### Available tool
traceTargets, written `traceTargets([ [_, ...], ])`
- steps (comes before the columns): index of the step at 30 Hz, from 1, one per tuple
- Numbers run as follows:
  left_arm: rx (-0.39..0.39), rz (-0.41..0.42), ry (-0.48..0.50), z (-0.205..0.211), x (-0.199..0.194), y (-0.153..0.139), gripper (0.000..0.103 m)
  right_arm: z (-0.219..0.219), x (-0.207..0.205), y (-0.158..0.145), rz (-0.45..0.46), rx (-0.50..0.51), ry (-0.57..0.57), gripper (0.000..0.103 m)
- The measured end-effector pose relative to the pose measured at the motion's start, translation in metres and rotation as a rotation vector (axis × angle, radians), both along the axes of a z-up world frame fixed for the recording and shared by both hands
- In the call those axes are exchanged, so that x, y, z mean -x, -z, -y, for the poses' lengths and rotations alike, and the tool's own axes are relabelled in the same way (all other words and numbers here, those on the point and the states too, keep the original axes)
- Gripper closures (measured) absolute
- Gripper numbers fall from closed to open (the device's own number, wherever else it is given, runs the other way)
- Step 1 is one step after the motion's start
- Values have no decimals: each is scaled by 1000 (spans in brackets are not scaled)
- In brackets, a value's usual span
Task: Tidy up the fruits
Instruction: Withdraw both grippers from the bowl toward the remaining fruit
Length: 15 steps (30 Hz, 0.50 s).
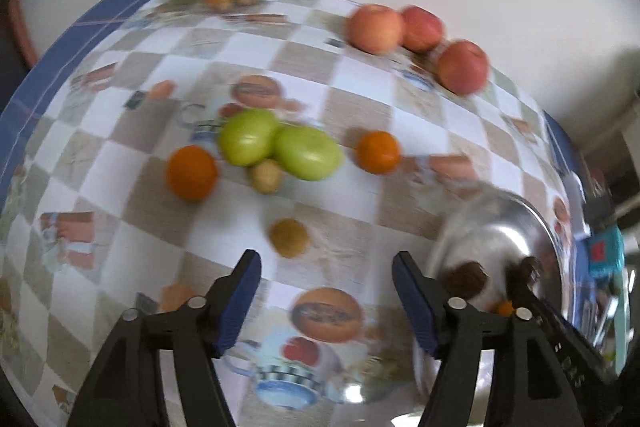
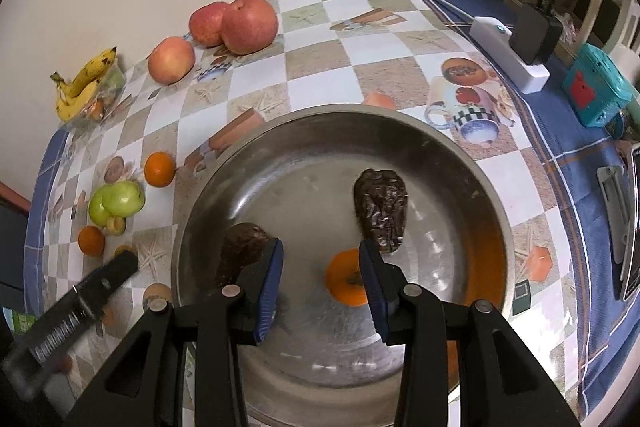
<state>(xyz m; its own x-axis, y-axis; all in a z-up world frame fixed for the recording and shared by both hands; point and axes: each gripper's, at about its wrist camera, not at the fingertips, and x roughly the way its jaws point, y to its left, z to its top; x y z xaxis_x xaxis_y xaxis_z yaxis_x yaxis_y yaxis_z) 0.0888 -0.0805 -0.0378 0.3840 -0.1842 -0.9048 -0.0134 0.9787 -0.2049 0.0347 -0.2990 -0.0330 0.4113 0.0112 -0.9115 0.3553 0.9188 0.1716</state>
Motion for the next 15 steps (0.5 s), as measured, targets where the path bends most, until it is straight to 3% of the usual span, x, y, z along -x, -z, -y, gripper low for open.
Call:
traceTargets([
  [6, -5, 2, -83, -25, -7, 0, 24, -16, -4, -1, -7, 24, -51, 62],
  [8, -17, 7, -110, -30, -8, 0, 11, -20, -6, 0, -12, 31, -64, 56],
  [10, -32, 10, -135, -34, -8, 1, 1, -24, -7, 1, -16, 38, -78, 41],
  [12, -49, 18, -147, -38, -8, 1, 0, -28, -8, 3, -22, 46, -91, 40],
  [15, -94, 31, -150, -40, -7, 0, 0, -33, -9, 4, -28, 66, -100, 27],
])
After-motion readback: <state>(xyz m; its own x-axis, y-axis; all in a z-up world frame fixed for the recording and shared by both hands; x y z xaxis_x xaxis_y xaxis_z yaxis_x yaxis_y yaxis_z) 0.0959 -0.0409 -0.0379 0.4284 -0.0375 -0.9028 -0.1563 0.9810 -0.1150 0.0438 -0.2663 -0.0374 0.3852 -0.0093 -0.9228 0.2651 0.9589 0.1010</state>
